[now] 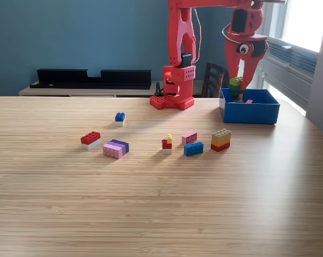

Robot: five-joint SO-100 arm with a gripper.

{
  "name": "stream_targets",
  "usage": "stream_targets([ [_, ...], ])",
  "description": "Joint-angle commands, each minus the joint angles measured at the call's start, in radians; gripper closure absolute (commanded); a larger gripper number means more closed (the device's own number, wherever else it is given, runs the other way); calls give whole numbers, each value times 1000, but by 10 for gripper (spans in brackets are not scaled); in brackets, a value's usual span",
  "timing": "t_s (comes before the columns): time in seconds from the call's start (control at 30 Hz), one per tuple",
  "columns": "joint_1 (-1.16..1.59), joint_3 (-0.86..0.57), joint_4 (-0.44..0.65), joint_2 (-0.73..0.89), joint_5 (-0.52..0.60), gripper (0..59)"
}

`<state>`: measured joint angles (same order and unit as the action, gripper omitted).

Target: Grasp a lego block and put it in the bin.

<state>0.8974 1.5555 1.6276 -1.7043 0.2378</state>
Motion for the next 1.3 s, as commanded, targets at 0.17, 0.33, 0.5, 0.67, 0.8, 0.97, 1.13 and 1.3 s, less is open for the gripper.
stream_targets([
  [0.17,242,-64,15,-71,11,586],
  [0.33,265,-95,15,-71,-9,586],
  [0.5,261,-95,15,-71,-44,451],
  [0.67,259,-87,15,-71,-54,292],
  [0.8,258,-89,15,-71,-52,289],
  [0.97,192,-100,15,-71,-38,366],
  [1.13,32,-110,14,-71,-23,505],
  [1.3,-156,-107,14,-71,-35,585],
])
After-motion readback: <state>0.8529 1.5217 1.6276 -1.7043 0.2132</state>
